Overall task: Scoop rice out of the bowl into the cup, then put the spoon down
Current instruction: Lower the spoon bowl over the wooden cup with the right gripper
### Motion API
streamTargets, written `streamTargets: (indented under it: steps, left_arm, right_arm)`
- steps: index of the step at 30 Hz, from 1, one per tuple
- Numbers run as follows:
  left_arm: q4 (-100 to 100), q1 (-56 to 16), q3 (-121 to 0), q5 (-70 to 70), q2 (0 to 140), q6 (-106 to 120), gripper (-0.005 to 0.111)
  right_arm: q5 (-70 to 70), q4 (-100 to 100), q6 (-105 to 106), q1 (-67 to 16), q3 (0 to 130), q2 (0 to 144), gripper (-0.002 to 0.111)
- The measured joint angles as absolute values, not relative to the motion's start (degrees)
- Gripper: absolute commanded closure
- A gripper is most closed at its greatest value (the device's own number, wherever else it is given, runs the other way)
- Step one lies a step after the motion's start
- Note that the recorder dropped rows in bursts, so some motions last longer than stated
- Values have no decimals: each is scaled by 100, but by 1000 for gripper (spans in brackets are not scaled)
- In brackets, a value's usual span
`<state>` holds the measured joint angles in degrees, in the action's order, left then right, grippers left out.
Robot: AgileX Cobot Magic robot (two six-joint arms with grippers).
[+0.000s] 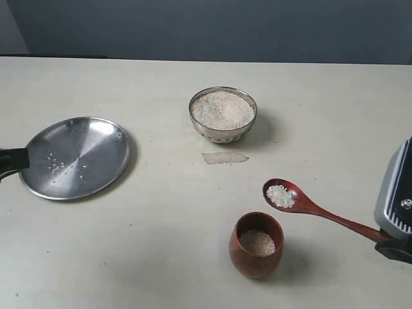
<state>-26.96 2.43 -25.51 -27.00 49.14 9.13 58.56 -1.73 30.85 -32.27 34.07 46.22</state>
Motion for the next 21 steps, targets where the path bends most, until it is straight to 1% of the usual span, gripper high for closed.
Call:
streamTargets:
  steps: [10, 21]
  left_arm:
    - [-2696, 243, -2551, -2700, 4914, 913, 106]
    - [-2696, 243, -2551, -2700, 4914, 913, 106]
  right_arm:
    - [5729, 138, 3105, -3252, 3407, 5091, 109]
    - [5753, 1183, 2997, -3860, 3407, 5124, 109]
